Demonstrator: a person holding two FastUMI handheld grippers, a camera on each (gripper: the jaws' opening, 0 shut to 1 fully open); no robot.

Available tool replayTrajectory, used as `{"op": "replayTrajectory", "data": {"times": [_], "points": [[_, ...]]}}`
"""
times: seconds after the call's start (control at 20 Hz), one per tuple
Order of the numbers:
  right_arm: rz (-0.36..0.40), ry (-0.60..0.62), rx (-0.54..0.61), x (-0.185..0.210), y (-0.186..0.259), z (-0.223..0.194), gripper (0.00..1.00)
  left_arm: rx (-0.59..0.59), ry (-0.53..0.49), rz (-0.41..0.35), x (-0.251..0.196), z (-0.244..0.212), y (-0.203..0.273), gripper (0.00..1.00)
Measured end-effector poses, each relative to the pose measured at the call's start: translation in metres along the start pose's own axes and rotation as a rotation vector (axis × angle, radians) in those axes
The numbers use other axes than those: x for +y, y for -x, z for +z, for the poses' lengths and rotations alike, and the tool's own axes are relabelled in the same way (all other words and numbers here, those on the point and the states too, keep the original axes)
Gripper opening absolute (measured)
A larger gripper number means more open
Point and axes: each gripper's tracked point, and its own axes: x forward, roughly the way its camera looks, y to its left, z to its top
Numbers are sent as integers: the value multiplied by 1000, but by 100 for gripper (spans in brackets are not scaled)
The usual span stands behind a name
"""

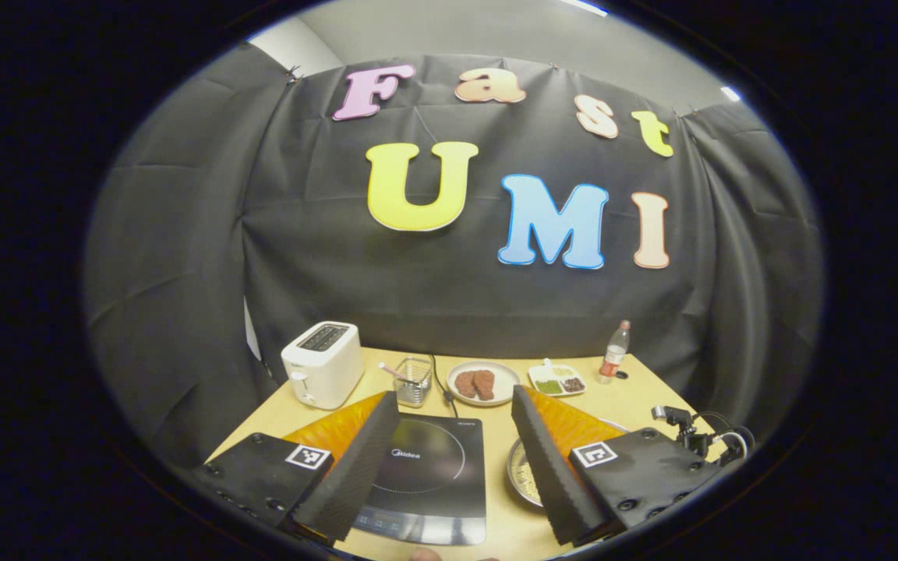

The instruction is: First push the handle of the pot to place it horizontally, then grasp the pot with both hands and set it on the induction cooktop.

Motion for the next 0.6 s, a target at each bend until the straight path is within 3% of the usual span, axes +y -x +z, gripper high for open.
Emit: {"op": "replayTrajectory", "data": {"times": [0.6], "points": [[-85,-93,-37,-66,12,22,0,-1,-33,-69,-43,5,-13,97]]}}
